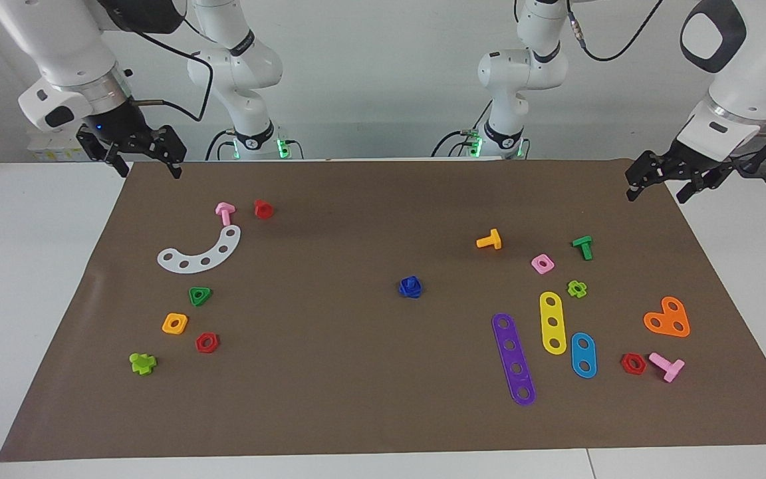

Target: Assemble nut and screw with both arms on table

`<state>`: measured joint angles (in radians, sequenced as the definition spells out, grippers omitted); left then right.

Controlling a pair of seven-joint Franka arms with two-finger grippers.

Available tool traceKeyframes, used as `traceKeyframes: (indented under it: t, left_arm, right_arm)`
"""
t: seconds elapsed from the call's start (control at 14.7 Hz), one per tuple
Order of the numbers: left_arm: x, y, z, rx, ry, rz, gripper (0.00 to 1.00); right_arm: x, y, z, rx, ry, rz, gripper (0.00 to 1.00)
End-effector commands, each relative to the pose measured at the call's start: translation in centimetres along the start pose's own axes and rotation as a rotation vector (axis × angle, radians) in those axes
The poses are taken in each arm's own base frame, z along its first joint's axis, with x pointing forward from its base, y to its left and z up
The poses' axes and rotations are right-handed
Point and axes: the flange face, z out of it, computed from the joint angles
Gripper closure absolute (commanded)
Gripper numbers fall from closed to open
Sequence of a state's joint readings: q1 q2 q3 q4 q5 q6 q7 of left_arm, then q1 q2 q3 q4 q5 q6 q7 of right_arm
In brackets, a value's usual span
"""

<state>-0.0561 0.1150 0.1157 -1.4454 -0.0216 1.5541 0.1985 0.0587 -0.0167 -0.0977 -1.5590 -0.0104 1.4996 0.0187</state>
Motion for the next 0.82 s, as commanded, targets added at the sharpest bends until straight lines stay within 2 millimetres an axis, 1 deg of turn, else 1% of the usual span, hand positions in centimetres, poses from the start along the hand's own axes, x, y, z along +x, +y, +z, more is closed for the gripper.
traceKeyframes:
  t: [0.0, 0.75]
  left_arm:
    - [-0.75, -0.25, -0.22, 0.006, -0.004, 0.005, 0.00]
    - [-0.87, -0.20, -0.10, 0.001, -0.013, -0.052, 0.00]
  right_arm:
    - [-0.31, -0.13, -0.06, 0.011, 0.003, 0.003, 0.00]
    - [-0.31, -0.13, -0.06, 0.011, 0.003, 0.003, 0.00]
